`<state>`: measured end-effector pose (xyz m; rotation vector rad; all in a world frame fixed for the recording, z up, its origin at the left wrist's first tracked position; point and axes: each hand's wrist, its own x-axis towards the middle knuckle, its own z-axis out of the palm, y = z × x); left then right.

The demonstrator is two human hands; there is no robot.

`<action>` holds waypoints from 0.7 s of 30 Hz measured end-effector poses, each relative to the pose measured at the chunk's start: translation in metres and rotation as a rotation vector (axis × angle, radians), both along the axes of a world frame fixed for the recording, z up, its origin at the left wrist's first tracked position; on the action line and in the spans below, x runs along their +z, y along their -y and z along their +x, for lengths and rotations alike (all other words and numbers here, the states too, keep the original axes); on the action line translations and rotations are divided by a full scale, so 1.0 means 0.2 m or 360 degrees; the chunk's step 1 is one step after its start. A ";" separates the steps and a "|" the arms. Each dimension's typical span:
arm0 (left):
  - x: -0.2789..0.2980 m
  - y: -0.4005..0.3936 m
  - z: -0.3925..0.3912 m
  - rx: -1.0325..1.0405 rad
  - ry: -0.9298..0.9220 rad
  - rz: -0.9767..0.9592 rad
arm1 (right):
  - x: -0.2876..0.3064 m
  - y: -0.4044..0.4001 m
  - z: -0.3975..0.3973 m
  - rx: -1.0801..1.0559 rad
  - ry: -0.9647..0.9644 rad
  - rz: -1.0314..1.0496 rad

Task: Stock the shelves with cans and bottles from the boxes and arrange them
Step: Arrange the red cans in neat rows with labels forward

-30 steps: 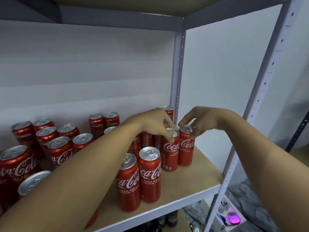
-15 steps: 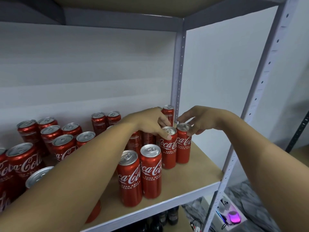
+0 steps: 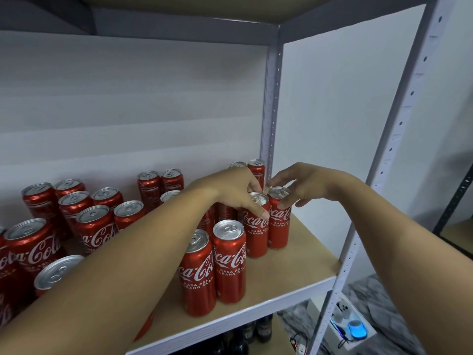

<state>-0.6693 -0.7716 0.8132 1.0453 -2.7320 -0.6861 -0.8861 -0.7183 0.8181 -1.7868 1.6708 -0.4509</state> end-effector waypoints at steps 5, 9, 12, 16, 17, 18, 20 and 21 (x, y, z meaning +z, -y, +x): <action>-0.02 0.00 -0.01 0.0028 -0.0065 0.0103 | -0.03 0.02 0.01 0.0022 -0.0026 -0.0071; -0.02 0.01 -0.01 0.0039 -0.0089 0.0118 | -0.01 0.02 0.00 0.0085 -0.0042 -0.0028; -0.04 0.01 -0.01 0.0073 -0.0129 0.0140 | 0.00 0.01 0.01 0.0093 -0.0047 -0.0006; -0.04 -0.01 -0.02 0.0045 -0.0136 0.0194 | 0.02 -0.02 -0.01 0.0113 -0.0084 0.0036; -0.04 -0.02 -0.02 0.0031 -0.0142 0.0220 | 0.02 -0.03 -0.01 0.0110 -0.0092 0.0041; -0.04 -0.03 -0.02 0.0016 -0.0152 0.0250 | 0.02 -0.04 -0.02 0.0102 -0.0100 0.0045; -0.04 -0.06 -0.03 -0.0009 -0.0164 0.0300 | 0.02 -0.07 -0.03 0.0087 -0.0101 0.0054; -0.04 -0.07 -0.03 -0.0019 -0.0163 0.0306 | 0.02 -0.09 -0.03 0.0083 -0.0096 0.0054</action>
